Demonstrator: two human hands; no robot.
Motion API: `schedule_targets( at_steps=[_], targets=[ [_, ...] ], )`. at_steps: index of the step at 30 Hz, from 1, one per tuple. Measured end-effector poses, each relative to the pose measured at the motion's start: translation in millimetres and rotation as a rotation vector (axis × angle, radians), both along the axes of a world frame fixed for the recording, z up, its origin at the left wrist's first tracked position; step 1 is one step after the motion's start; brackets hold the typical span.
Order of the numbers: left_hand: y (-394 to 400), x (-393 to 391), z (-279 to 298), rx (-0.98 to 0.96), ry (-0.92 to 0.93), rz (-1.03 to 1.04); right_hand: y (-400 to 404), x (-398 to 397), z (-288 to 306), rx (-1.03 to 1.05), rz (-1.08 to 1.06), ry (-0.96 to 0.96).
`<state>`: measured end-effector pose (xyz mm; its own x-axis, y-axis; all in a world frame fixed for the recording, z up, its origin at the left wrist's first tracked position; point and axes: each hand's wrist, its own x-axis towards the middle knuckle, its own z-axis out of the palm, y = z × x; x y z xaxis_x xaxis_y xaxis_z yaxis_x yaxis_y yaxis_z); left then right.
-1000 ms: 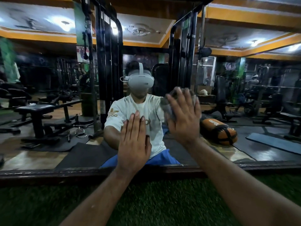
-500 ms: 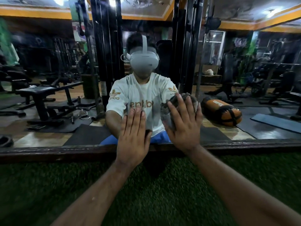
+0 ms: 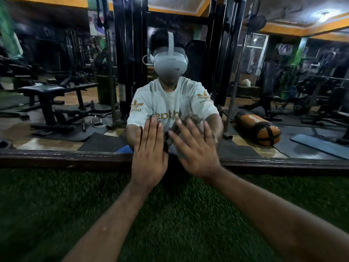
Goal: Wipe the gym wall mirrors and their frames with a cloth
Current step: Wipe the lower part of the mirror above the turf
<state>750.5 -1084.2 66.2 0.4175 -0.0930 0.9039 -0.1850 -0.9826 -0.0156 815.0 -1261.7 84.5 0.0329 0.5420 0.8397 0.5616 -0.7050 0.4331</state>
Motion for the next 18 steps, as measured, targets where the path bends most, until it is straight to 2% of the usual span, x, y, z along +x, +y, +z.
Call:
schedule_targets(
  at_steps=[2,4,7,9,10,13,16,18],
  targets=[
    [4,0,-2,-0.011,-0.023,-0.031,-9,-2,-6,-0.131,0.021,0.015],
    [6,1,-5,-0.034,-0.057,-0.053,-16,0,15,-0.194,0.008,-0.035],
    [10,1,-11,-0.073,-0.079,-0.038,-12,5,39,-0.012,-0.030,-0.079],
    [14,2,-13,-0.052,-0.066,-0.016,6,1,32,0.149,-0.057,-0.057],
    [15,1,-14,-0.037,-0.055,-0.019,15,-1,23,0.166,-0.058,-0.044],
    [23,-5,-17,-0.010,-0.041,-0.027,19,-5,0,-0.036,-0.012,-0.016],
    [42,-13,-15,-0.058,-0.041,0.050,4,-7,11,-0.272,0.020,-0.062],
    [55,-15,-9,-0.054,-0.034,0.067,7,-2,39,-0.232,-0.004,-0.109]
  ],
)
